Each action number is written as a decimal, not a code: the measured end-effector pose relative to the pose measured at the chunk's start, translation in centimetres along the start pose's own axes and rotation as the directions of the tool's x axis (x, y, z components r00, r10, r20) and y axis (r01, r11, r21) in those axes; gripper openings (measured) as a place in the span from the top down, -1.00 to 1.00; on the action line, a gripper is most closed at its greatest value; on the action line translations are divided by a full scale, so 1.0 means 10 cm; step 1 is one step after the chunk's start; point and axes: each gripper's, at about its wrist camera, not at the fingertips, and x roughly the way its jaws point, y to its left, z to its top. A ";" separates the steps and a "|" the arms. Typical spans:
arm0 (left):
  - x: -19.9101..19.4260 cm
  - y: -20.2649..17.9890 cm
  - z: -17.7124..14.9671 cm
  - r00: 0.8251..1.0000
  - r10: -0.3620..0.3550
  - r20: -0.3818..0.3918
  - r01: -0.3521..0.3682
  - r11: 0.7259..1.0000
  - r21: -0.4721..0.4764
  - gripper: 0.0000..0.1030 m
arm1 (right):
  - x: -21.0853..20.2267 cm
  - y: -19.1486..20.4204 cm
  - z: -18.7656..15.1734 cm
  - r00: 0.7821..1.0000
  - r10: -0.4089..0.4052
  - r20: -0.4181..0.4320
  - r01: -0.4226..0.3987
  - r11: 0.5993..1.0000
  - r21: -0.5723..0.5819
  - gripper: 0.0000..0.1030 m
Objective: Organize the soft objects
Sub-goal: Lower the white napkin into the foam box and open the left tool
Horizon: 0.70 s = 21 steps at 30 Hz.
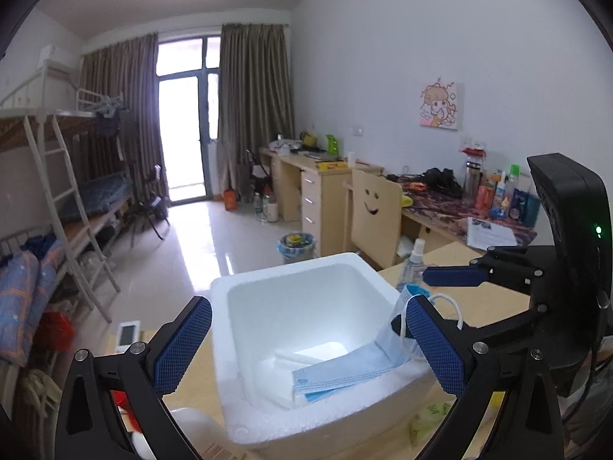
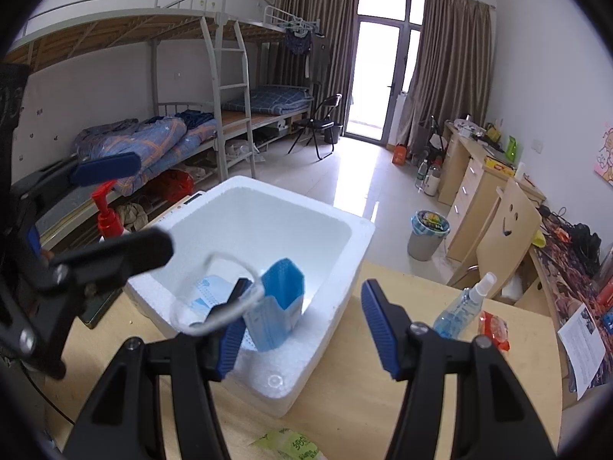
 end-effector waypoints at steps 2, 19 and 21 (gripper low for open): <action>0.03 -0.02 -0.01 1.000 -0.023 -0.020 0.023 1.000 0.005 -0.96 | 0.00 -0.01 0.00 1.000 0.011 -0.002 -0.011 1.000 0.003 -0.22; 0.14 -0.24 0.08 0.965 -0.226 -0.135 0.237 0.969 0.068 -0.77 | -0.01 0.03 -0.03 1.000 0.004 0.013 -0.003 0.998 -0.056 -0.22; 0.20 -0.24 0.10 0.965 -0.205 -0.161 0.216 0.974 0.060 -0.54 | -0.02 0.03 -0.03 1.000 0.005 0.016 -0.004 0.998 -0.057 -0.23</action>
